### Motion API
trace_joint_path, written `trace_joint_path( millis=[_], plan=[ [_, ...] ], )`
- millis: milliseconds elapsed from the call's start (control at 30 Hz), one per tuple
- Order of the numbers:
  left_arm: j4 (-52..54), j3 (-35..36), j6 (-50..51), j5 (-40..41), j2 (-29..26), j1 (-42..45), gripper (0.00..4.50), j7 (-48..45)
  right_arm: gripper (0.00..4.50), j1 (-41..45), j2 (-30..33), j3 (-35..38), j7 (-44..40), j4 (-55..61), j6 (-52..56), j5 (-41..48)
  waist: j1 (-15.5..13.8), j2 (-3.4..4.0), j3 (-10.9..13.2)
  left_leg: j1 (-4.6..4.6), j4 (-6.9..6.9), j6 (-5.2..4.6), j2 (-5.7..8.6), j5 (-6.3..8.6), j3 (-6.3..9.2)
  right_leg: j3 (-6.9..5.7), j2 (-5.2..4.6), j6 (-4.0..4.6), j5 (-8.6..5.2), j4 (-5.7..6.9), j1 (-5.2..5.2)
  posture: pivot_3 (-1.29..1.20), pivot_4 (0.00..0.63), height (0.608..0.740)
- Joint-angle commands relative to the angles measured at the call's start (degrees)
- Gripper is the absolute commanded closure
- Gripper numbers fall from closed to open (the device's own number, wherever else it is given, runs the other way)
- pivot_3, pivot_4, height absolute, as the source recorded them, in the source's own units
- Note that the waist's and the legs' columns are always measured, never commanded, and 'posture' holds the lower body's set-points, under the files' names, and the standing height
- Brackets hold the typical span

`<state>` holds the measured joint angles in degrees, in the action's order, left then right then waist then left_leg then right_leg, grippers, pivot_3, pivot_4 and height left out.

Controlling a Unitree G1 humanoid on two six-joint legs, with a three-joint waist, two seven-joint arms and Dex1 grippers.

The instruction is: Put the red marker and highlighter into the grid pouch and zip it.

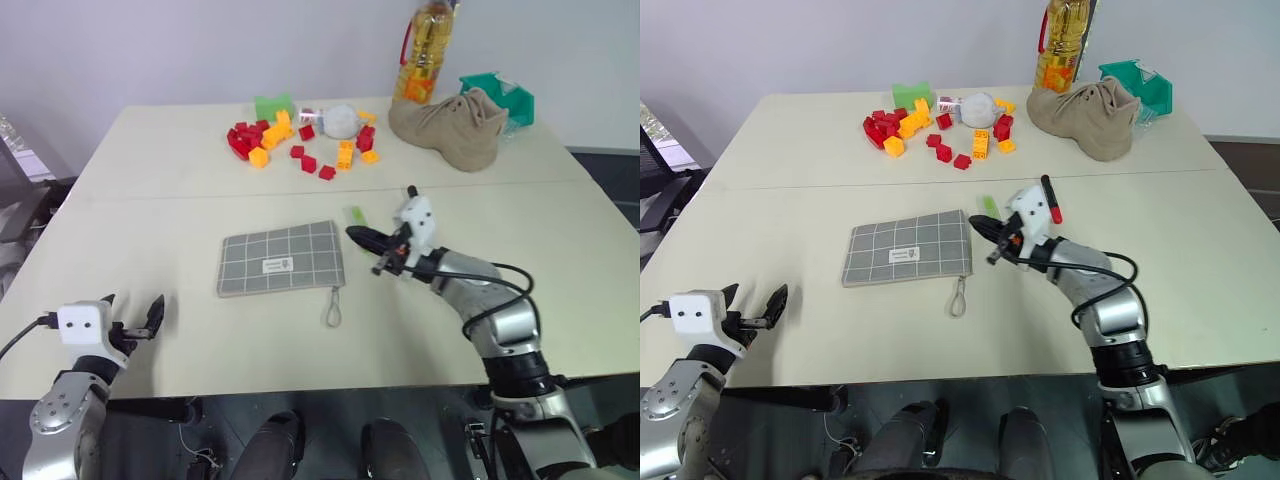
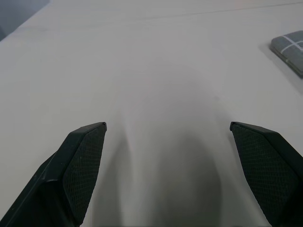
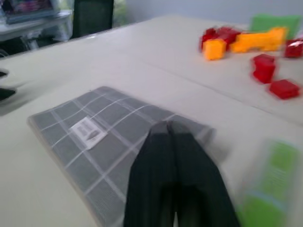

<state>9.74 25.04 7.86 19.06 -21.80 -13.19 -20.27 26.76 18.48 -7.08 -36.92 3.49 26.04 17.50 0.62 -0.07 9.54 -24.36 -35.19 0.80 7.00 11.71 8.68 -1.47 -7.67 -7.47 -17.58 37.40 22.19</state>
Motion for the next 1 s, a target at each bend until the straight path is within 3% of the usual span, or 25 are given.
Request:
trace_joint_path(
  millis=[33, 233, 400, 600, 733, 1000],
  plan=[
    [0.7, -0.4, -2.9, -1.4, -1.4, 0.3, 0.00, -1.5, 4.47, 2.4, -2.7, -3.9, 4.8, -3.5, 0.8, -5.2, 0.1, 0.00, 0.0, 0.00, 0.00, 0.02, 0.00, -0.01, -0.01, 0.01, 0.00, 0.00, 0.00, 0.03, 0.02, 0.00, 0.150, 0.740],
    [-1.6, -1.2, -6.8, -3.9, -5.8, 0.9, 0.00, -5.6, 4.47, 4.1, -6.0, -7.5, 5.9, -10.3, 2.8, -8.9, 0.2, 0.00, 0.0, 0.00, 0.02, 0.07, 0.00, -0.04, -0.01, 0.03, 0.03, 0.01, 0.01, 0.08, 0.08, 0.00, 0.150, 0.740],
    [-9.1, -5.1, -15.6, -10.5, -13.1, 2.8, 0.00, -11.8, 4.47, 4.4, -7.8, -7.3, 7.4, -12.7, 4.2, -10.1, 0.2, -0.03, 0.0, 0.05, 0.06, 0.12, -0.03, -0.07, -0.04, 0.03, 0.08, 0.04, 0.02, 0.16, 0.10, 0.00, 0.150, 0.740],
    [-22.7, -13.2, -32.2, -17.9, -17.2, 13.4, 0.00, -15.7, 4.47, 4.7, -9.0, -7.3, 7.4, -13.0, 4.1, -10.4, 0.3, -0.02, 0.0, 0.09, 0.07, 0.14, -0.01, -0.09, -0.04, 0.04, 0.08, 0.06, 0.05, 0.19, 0.11, 0.00, 0.150, 0.740],
    [-35.9, -20.0, -44.9, -22.7, -17.8, 24.4, 0.00, -17.9, 4.47, 4.5, -9.5, -7.4, 7.6, -13.0, 4.0, -10.9, 0.2, -0.05, -0.1, 0.10, 0.08, 0.22, -0.01, -0.14, -0.03, 0.03, 0.10, 0.06, 0.05, 0.29, 0.15, 0.00, 0.150, 0.740],
    [-56.2, -27.6, -62.3, -27.9, -17.4, 38.5, 0.00, -18.5, 4.47, 3.1, -9.2, -7.0, 8.6, -10.9, 5.0, -11.3, 0.4, -0.07, -0.1, 0.11, 0.04, 0.23, 0.01, -0.16, -0.07, 0.07, 0.07, 0.04, 0.05, 0.54, 0.22, 0.00, 0.150, 0.740]
  ],
)
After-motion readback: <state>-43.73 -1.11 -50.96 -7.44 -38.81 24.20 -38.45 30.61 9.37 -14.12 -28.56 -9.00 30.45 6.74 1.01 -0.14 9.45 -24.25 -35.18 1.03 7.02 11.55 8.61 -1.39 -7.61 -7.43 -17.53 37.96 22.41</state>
